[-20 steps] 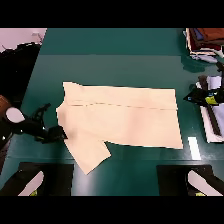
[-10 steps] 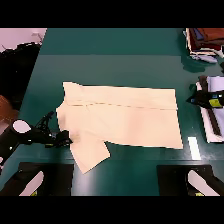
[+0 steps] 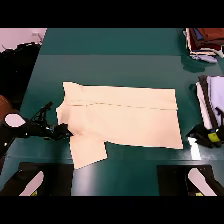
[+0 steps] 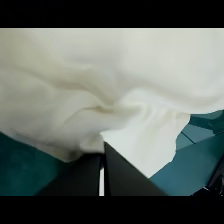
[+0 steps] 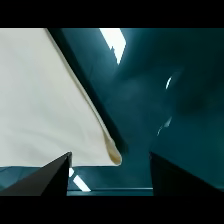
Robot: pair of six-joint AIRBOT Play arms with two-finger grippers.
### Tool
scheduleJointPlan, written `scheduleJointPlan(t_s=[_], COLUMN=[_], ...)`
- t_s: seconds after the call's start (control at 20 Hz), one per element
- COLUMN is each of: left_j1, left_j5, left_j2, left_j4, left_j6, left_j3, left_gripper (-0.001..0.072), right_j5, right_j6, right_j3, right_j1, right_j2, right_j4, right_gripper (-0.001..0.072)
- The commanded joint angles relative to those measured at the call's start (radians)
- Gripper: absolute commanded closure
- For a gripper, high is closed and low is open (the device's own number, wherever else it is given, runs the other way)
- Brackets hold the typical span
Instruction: Fold the shirts.
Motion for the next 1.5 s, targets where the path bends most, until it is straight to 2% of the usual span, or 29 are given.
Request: scheduleJointPlan(t_s=[0.0, 0.05, 0.2, 0.25, 0.3, 0.35, 0.4, 0.5, 0.75, 0.9, 1.15, 1.45], left_j1=[0.000, 0.000, 0.000, 0.000, 0.000, 0.000, 0.000, 0.000, 0.000, 0.000, 0.000, -0.061], left_j5=[0.010, 0.010, 0.006, -0.002, -0.014, -0.035, -0.064, -0.121, -0.220, -0.187, 0.015, 0.206], left_j2=[0.001, 0.001, 0.001, 0.001, 0.001, 0.001, 0.001, 0.002, 0.002, 0.001, -0.075, -0.415], left_j4=[-0.004, -0.005, -0.004, -0.003, 0.002, 0.018, 0.043, 0.081, 0.094, 0.095, 0.097, 0.098], left_j6=[0.006, 0.006, 0.006, 0.006, 0.006, 0.006, 0.006, 0.005, 0.002, -0.013, 0.010, 0.105], left_j3=[0.011, 0.011, 0.011, 0.011, 0.014, 0.023, 0.038, 0.071, 0.143, 0.265, 0.454, 0.643], left_gripper=[0.0685, 0.0685, 0.0685, 0.0685, 0.0685, 0.0686, 0.0686, 0.0687, 0.0686, 0.0687, 0.0687, 0.0685], right_j5=[-0.011, -0.033, -0.087, -0.096, -0.097, -0.093, -0.085, -0.061, 0.089, 0.086, 0.002, -0.108], right_j6=[0.000, 0.000, 0.001, 0.000, 0.000, 0.000, 0.000, 0.000, 0.001, 0.011, 0.012, 0.020], right_j3=[-0.118, -0.128, -0.126, -0.126, -0.126, -0.127, -0.127, -0.127, -0.035, 0.088, 0.293, 0.586], right_j1=[-0.025, 0.002, 0.096, 0.122, 0.140, 0.154, 0.166, 0.167, 0.161, 0.161, 0.284, 0.400], right_j2=[-0.049, -0.077, -0.138, -0.146, -0.147, -0.138, -0.114, -0.039, 0.177, 0.223, 0.014, -0.351], right_j4=[0.063, 0.084, 0.106, 0.103, 0.103, 0.100, 0.095, 0.092, -0.034, -0.032, -0.026, -0.024], right_gripper=[0.0174, 0.0265, 0.0302, 0.0452, 0.0530, 0.0576, 0.0667, 0.0696, 0.0698, 0.0698, 0.0698, 0.0698])
